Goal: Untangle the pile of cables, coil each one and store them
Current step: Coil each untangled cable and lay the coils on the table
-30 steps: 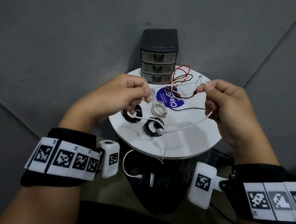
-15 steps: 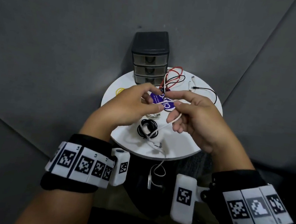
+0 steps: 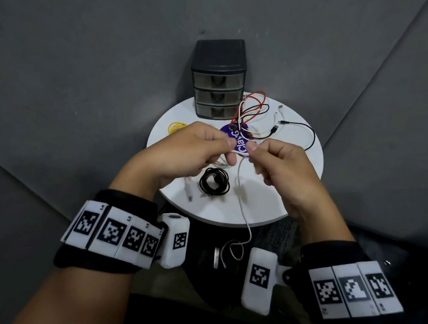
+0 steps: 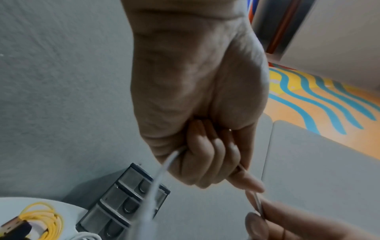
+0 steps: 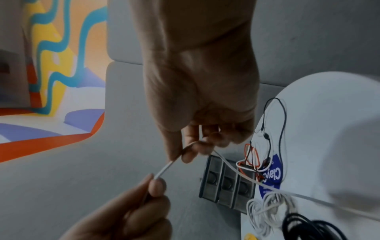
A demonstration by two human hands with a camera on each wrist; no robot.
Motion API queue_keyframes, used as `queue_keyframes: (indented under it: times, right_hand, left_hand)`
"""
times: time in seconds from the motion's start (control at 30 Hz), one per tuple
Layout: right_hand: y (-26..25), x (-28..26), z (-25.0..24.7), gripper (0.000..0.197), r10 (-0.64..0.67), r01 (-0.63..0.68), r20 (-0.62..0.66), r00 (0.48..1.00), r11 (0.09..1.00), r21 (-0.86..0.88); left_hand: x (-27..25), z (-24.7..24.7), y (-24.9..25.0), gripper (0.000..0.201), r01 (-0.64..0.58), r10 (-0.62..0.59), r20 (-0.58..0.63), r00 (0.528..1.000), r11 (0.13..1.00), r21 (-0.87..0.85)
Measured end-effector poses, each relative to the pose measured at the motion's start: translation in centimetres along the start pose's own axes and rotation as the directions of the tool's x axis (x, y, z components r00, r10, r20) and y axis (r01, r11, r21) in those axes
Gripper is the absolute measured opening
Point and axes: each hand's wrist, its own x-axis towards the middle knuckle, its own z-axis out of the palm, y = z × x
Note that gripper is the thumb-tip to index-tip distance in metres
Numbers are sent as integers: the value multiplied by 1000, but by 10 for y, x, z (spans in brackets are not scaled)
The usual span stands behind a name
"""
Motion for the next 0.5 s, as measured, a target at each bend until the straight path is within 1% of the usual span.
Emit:
queue_keyframes:
  times: [0.07, 0.13, 0.2, 0.27, 0.33, 0.4, 0.5]
  right_hand:
    - [5, -1, 2, 39, -26, 23, -28, 999, 994, -104]
    - [9, 0, 5, 40, -74, 56, -84, 994, 978, -199]
    - [7, 3, 7, 40, -135, 114, -103, 985, 976, -185]
    - [0, 8, 11, 42, -155, 146, -72, 985, 983, -110]
    - [-8, 15, 16, 47, -158, 157, -10, 987, 986, -47]
    - [-15, 19, 23, 43, -156, 155, 56, 986, 988, 11]
    - [-19, 18, 30, 40, -135, 137, 143, 980, 991, -4]
  left_hand:
    - [-1, -1, -1, 34, -15, 16, 8, 1000, 998, -68]
    - [-2, -1, -2, 33, -28, 29, 6, 1000, 991, -134]
    - [-2, 0, -5, 31, -43, 45, 6, 999, 976, -215]
    - [-2, 0, -5, 30, -71, 69, -18, 997, 944, -322]
    - [-2, -2, -3, 29, -123, 102, -72, 992, 898, -423]
    - [-1, -5, -1, 33, -185, 133, -141, 981, 853, -487]
    - [0, -13, -1, 39, -252, 154, -217, 964, 792, -555]
